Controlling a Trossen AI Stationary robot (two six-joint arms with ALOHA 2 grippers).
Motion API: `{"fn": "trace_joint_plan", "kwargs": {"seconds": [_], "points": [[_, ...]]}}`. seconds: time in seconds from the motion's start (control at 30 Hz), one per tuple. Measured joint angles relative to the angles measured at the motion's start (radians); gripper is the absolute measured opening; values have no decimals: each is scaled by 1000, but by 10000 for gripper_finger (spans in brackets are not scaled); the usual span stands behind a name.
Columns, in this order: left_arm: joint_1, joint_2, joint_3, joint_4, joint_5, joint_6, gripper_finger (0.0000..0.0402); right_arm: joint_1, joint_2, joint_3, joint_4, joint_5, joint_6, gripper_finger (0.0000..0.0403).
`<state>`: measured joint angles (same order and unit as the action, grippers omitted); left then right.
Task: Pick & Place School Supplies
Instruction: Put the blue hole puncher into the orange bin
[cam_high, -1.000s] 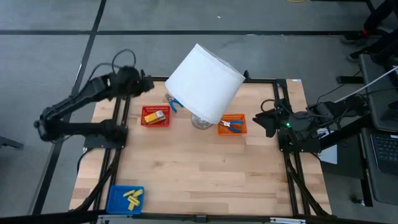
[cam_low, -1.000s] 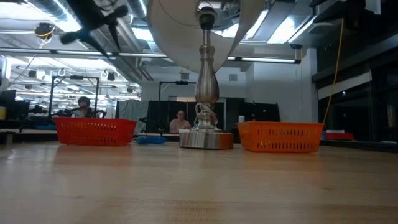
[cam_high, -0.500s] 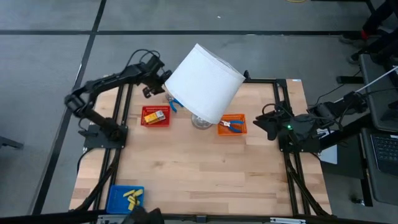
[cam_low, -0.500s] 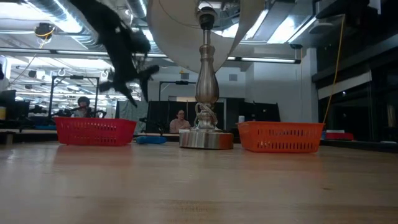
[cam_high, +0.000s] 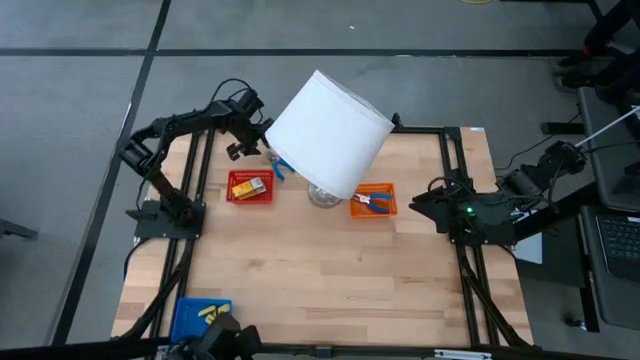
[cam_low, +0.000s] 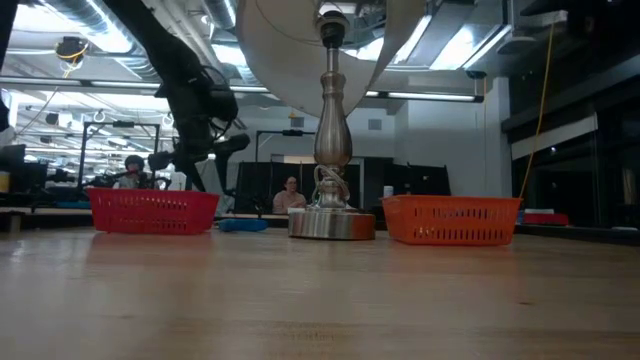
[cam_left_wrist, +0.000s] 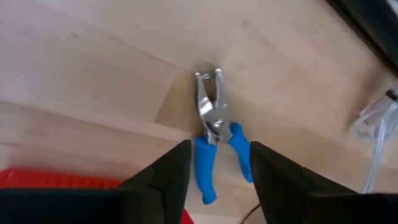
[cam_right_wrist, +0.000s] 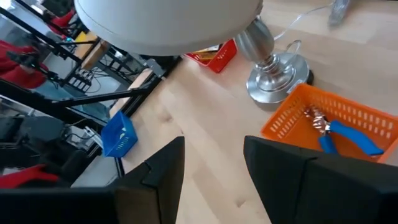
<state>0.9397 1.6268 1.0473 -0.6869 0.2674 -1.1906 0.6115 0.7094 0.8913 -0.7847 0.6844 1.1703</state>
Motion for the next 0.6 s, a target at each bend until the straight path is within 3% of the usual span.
{"fn": "trace_joint_plan", "kwargs": {"seconds": [0.37, 0.6], "points": [[4, 42, 0, 41, 10, -48, 239, 102, 7, 0, 72, 84, 28, 168], [-31, 125, 1, 114, 46, -140, 251, 142, 7, 0, 75, 133, 58, 168]]}}
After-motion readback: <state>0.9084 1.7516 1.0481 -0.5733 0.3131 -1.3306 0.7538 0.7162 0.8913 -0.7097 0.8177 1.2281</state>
